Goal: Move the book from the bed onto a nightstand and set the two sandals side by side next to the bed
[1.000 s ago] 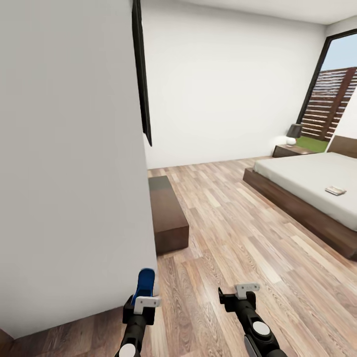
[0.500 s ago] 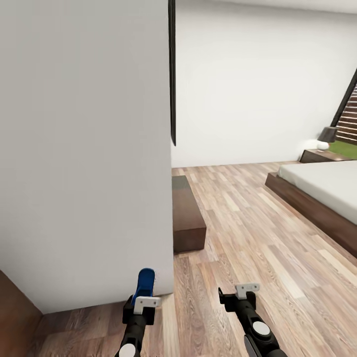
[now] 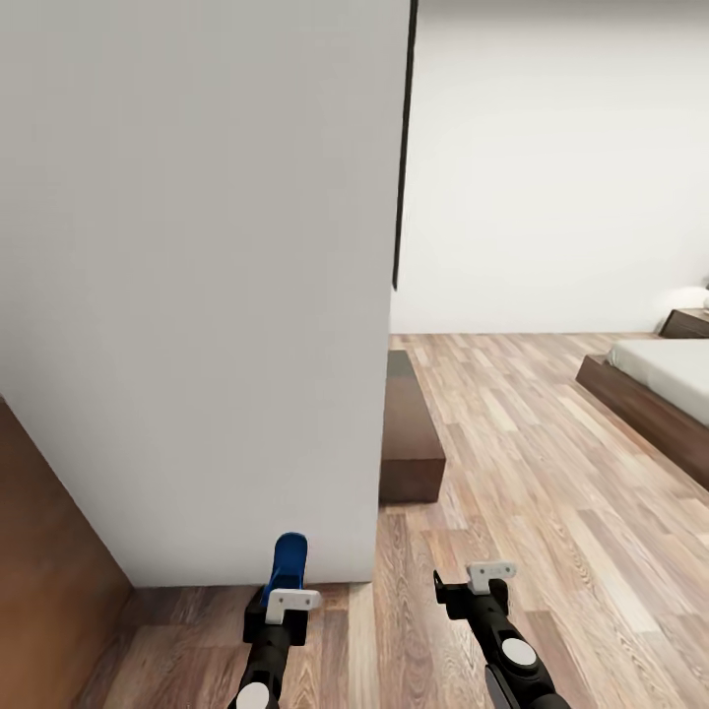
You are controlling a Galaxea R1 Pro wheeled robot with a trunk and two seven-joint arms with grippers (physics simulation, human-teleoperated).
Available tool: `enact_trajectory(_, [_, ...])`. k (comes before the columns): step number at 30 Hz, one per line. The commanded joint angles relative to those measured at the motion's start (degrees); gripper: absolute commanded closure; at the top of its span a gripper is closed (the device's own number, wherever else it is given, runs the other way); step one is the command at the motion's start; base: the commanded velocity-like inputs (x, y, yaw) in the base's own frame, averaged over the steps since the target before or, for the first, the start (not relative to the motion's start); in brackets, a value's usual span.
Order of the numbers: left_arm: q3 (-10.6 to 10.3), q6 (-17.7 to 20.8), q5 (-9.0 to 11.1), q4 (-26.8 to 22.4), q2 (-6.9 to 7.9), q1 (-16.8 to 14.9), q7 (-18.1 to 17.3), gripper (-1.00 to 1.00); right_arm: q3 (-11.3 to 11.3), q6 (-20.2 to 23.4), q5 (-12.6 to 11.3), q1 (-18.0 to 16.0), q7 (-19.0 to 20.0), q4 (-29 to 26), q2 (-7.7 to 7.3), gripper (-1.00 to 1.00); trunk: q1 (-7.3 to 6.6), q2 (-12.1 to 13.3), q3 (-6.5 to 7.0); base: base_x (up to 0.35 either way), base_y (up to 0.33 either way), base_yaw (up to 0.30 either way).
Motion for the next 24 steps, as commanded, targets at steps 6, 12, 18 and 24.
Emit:
enact_trajectory(6, [-0.32,-0.32,0.58,-0.02,0.06,-0.12,0.41,1.0,0.17,0.31,-0.39,-0.03,-0.51,-0.12,-0.09,-1.0,0.02,-0.09,-0.1,0.0,0.204,0.27])
enact_trajectory(12, [-0.32,-0.32,0.59,-0.02,0.06,-0.12,0.41,1.0,0.18,0.31,-0.39,-0.03,-0.51,-0.12,-0.09,-1.0,0.02,-0.09,-0.1,0.0,0.271,0.087])
enact_trajectory(18, [-0.32,-0.32,0.59,-0.02,0.06,-0.12,0.41,1.0,0.2,0.31,-0.4,-0.03,-0.51,-0.12,-0.08,-1.0,0.02,-0.09,-0.1,0.0,0.275,0.009])
enact_trajectory(24, [-0.32,-0.32,0.59,-0.02,0.06,-0.12,0.41,1.0,0.2,0.31,-0.4,-0.03,-0.51,-0.12,-0.09,-1.0,0.02,-0.09,-0.1,0.0,0.074,0.001])
